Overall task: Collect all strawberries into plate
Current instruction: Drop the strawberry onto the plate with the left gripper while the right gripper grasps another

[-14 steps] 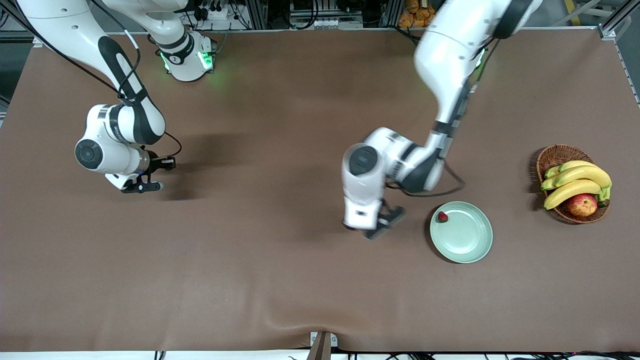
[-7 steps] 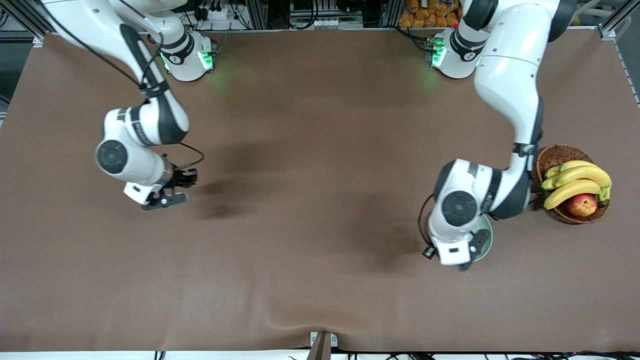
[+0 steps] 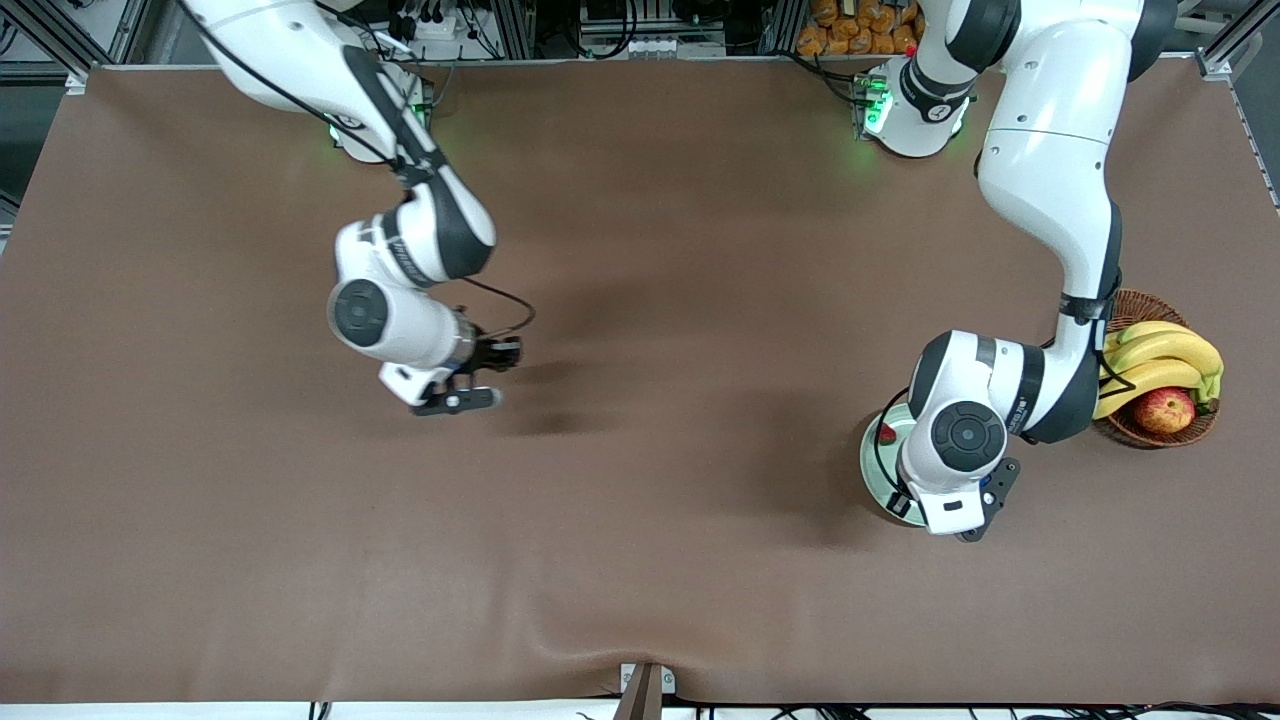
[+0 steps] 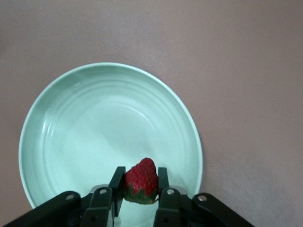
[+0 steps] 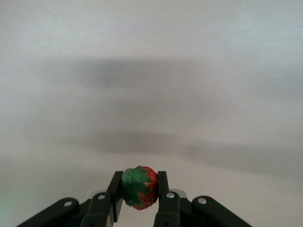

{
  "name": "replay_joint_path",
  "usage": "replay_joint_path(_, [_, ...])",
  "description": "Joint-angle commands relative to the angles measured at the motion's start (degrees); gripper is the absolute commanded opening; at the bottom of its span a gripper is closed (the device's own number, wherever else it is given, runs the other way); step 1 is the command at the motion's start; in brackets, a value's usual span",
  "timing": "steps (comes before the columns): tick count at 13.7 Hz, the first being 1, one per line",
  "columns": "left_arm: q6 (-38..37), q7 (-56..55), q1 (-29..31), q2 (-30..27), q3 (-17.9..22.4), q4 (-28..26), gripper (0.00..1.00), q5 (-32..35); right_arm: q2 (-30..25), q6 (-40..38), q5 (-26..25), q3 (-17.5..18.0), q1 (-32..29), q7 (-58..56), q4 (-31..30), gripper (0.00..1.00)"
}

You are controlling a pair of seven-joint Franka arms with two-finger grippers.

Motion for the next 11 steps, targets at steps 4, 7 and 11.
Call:
replay_joint_path(4, [-0.67,-0.86,-0.60,-1.53,0.63,-1.83,1.00,1.15,11.11,9.22,4.31,-0.64,7.85,7.99,9.15,0.33])
replay_joint_path(7, [-0.67,-0.86,-1.04,-1.71,0.46,-1.66,1.00,1.15,11.12,9.67,4.23,-0.73,8.12,7.82,9.15,0.79])
replay_joint_path(11, [-0.59,-0.25,-3.66,-1.89,-0.33,-1.13,1.00,1.07,6.13,7.49,3.70,-0.82,4.71,7.65,8.80,1.00])
